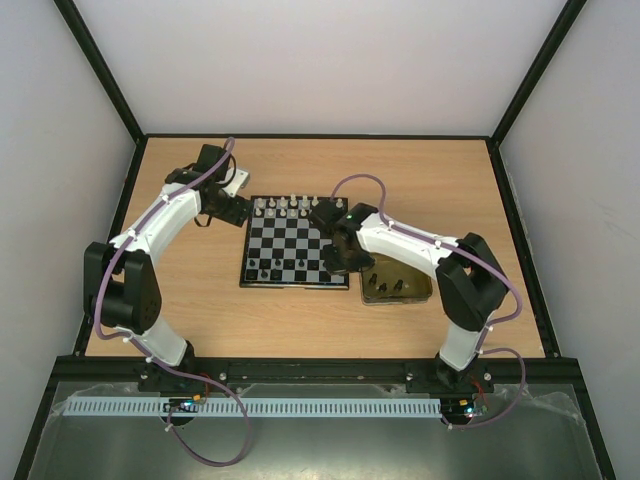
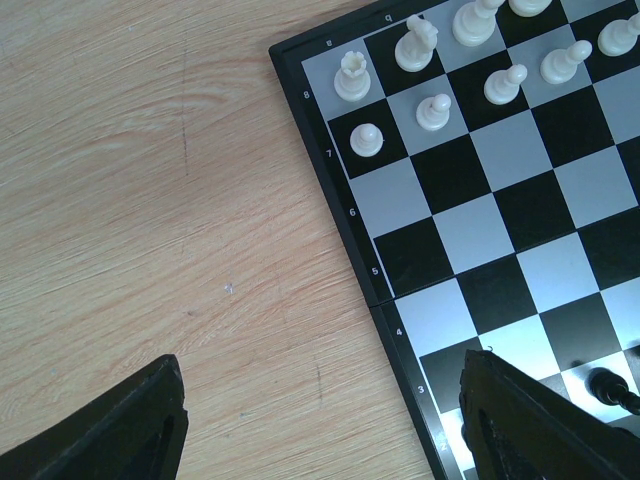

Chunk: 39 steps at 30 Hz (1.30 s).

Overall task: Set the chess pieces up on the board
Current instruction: Place the chess piece on the chessboard.

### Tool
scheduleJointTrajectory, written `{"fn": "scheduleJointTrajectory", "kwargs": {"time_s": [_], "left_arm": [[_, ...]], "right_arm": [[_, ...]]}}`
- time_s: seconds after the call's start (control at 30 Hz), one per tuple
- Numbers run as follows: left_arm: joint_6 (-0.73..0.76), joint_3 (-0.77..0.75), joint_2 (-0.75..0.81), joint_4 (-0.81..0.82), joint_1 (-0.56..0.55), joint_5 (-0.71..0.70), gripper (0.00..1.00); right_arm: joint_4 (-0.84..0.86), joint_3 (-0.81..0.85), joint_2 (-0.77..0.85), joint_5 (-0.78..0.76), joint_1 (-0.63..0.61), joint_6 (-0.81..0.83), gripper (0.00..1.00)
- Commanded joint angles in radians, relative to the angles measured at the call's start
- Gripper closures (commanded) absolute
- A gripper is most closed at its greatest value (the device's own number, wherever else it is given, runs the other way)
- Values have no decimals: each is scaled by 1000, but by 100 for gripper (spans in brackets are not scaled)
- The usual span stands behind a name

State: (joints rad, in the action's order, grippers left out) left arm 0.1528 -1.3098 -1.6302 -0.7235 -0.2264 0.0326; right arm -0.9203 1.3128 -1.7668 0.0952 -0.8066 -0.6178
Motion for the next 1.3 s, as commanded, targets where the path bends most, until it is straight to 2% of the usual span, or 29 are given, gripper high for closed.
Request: {"fn": "scheduleJointTrajectory", "kwargs": {"time_s": [0.0, 1.27], "left_arm": [[-4, -6, -5, -3, -5, -10, 25], [-1, 9, 2, 1, -5, -22, 25]], "right_arm": [[19, -22, -24, -20, -10, -9, 95], [28, 32, -100, -35, -17, 10, 94]]}}
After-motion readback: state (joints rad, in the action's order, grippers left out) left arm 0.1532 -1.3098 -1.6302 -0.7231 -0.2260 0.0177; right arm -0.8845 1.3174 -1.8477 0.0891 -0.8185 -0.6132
